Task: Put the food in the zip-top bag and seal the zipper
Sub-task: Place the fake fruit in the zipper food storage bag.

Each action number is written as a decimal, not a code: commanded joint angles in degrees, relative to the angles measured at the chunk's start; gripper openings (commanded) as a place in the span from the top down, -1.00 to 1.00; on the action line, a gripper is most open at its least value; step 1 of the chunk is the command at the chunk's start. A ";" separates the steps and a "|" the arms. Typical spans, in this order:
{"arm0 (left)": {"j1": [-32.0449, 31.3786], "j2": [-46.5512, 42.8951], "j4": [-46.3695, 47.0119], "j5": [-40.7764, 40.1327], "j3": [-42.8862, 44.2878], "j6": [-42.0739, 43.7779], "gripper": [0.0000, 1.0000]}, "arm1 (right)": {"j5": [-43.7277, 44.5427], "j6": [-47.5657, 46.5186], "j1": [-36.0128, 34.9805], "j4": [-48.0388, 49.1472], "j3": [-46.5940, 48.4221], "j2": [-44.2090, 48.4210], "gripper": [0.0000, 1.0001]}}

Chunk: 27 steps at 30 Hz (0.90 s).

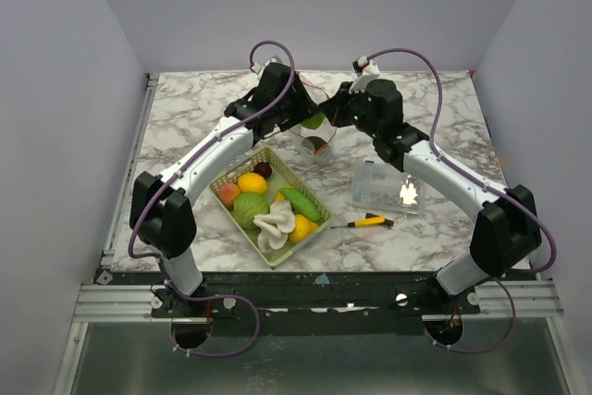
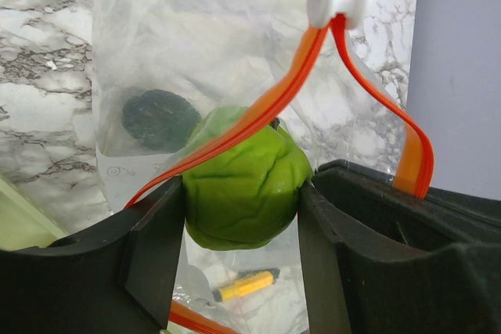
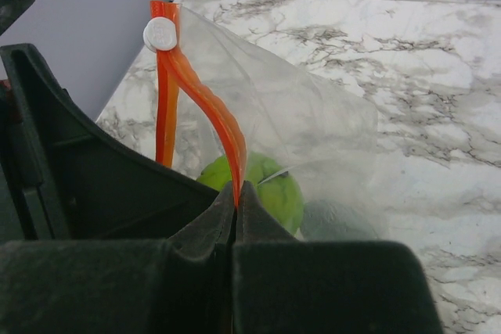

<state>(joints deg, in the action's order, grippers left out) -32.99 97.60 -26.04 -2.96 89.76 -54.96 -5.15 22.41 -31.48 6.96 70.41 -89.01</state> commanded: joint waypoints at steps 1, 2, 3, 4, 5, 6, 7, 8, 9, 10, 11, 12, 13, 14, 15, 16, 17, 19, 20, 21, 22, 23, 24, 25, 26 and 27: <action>2.65 3.94 -0.48 -0.16 5.19 -1.02 -0.39 | -0.33 -0.91 -0.47 0.47 -0.30 1.00 0.99; 2.67 3.46 -0.41 -0.37 4.92 -0.44 -0.56 | 0.23 -1.31 -0.42 0.18 -0.36 1.01 0.99; 2.71 2.63 0.45 -0.60 3.76 0.26 -0.75 | 0.89 -1.80 -0.51 -0.14 -0.51 0.96 0.99; 2.67 1.16 2.40 0.59 2.20 0.95 -0.95 | 1.76 -2.16 -0.47 -0.24 -0.70 1.10 0.99; 2.69 -0.30 4.35 1.65 0.36 1.65 -0.97 | 2.29 -2.48 -0.50 -0.33 -0.86 1.07 0.99; 2.67 -1.53 5.31 2.39 -0.95 1.76 -0.97 | 2.78 -2.84 -0.50 -0.41 -0.98 1.06 0.99; 2.67 -2.99 6.48 2.89 -2.30 2.13 -0.97 | 3.01 -3.02 -0.46 -0.39 -0.98 0.86 0.99; 2.67 -4.13 7.18 4.93 -3.31 2.59 -0.97 | 3.02 -3.30 -0.46 -0.37 -0.92 0.71 0.99; 2.68 -5.58 7.46 5.70 -4.39 2.83 -0.97 | 3.00 -3.45 -0.44 -0.37 -0.88 0.53 0.99; 2.71 -6.70 8.14 6.96 -5.56 3.50 -0.97 | 3.11 -3.48 -0.44 -0.31 -0.85 0.39 0.99; 2.76 -8.43 9.33 8.69 -6.62 4.31 -0.97 | 3.12 -3.52 -0.44 -0.29 -0.82 0.32 0.99; 2.76 -9.81 10.61 10.02 -8.15 5.13 -0.97 | 3.17 -3.68 -0.50 -0.29 -0.88 0.20 0.99; 2.76 -11.84 12.09 12.10 -9.71 5.87 -0.97 | 3.27 -3.91 -0.45 -0.39 -0.89 0.13 0.99; 2.75 -13.68 14.28 13.78 -11.96 6.80 -0.97 | 3.34 -4.07 -0.51 -0.40 -1.01 0.17 0.99; 2.85 -15.94 16.11 16.19 -13.99 7.81 -0.97 | 3.54 -4.30 -0.46 -0.50 -1.19 0.20 0.99; 2.85 -17.86 17.67 17.40 -16.43 8.91 -0.96 | 3.77 -4.67 -0.49 -0.74 -1.24 0.25 0.99; 2.85 -20.41 18.61 18.23 -18.68 10.06 -0.96 | 4.13 -4.94 -0.49 -0.95 -1.39 0.44 0.99; 2.97 -25.36 19.94 18.06 -23.89 11.88 -0.96 | 4.86 -5.67 -0.44 -1.29 -1.77 0.76 0.99; 3.02 -28.20 19.87 17.30 -26.48 12.78 -0.96 | 4.94 -5.89 -0.43 -1.49 -1.93 1.01 0.99; 3.02 -30.47 19.16 16.31 -28.73 13.72 -0.96 | 4.97 -6.18 -0.43 -1.67 -2.05 1.24 0.99; 3.07 -32.71 18.20 14.88 -30.31 14.10 -0.95 | 4.95 -6.25 -0.44 -1.79 -2.19 1.51 0.99; 3.11 -34.29 16.68 13.71 -31.89 14.18 -0.94 | 4.97 -6.48 -0.45 -2.02 -2.17 1.61 0.99; 3.11 -35.61 15.40 12.77 -32.96 13.78 -0.94 | 4.96 -6.42 -0.49 -2.28 -2.06 1.61 0.99; 3.11 -36.40 13.86 12.21 -34.05 12.53 -0.93 | 4.97 -6.42 -0.48 -2.60 -2.00 1.56 0.99; 3.04 -36.99 12.75 12.01 -34.88 10.18 -0.91 | 4.97 -6.44 -0.50 -2.72 -1.88 1.54 0.99; 2.91 -37.09 11.97 12.49 -36.05 7.80 -0.89 | 4.96 -6.26 -0.48 -2.91 -1.74 1.51 0.99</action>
<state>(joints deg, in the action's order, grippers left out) -30.06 62.04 -10.04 10.96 57.56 -43.83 -1.72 17.23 -31.62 5.89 68.93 -88.90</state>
